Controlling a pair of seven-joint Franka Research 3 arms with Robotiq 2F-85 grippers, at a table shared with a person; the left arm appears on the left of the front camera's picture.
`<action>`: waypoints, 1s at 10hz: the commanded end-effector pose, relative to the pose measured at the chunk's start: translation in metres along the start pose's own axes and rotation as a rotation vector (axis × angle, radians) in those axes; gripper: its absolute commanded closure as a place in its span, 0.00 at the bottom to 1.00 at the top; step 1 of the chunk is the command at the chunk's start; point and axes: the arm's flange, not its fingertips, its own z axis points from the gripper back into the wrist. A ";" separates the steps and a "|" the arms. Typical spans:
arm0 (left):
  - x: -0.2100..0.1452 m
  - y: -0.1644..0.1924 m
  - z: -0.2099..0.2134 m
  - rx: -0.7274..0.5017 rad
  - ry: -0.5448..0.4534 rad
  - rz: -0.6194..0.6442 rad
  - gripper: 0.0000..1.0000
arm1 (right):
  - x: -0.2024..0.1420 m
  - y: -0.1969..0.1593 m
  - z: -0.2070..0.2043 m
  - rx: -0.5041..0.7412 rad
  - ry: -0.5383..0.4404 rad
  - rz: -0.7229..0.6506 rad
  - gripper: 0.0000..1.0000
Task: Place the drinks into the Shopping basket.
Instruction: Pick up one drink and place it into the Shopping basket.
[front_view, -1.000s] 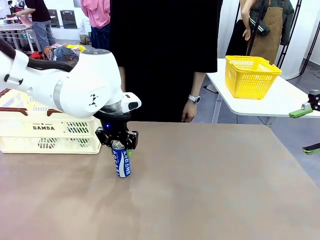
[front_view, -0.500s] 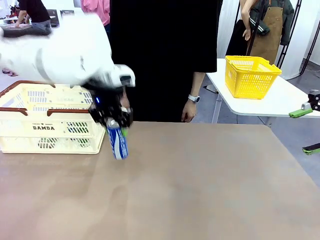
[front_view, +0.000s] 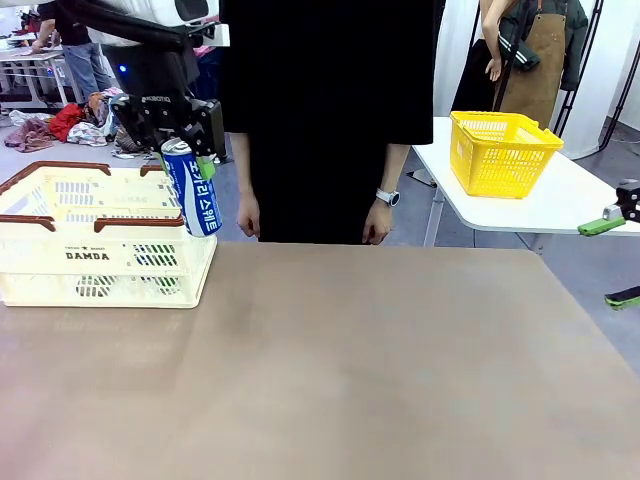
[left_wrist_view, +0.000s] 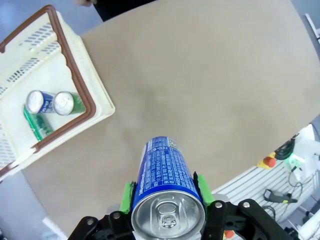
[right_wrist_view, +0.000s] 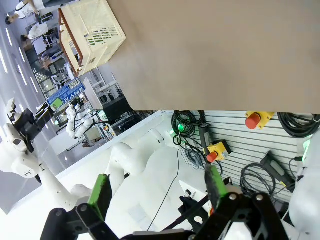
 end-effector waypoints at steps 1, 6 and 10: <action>0.000 -0.001 -0.013 -0.003 -0.004 -0.002 1.00 | 0.001 0.002 0.001 0.020 0.004 0.026 0.00; 0.072 0.110 0.027 0.151 -0.147 0.259 1.00 | 0.001 0.002 0.001 0.020 0.004 0.026 0.00; 0.093 0.259 0.015 0.263 -0.232 0.403 1.00 | 0.001 0.002 0.001 0.020 0.004 0.026 0.00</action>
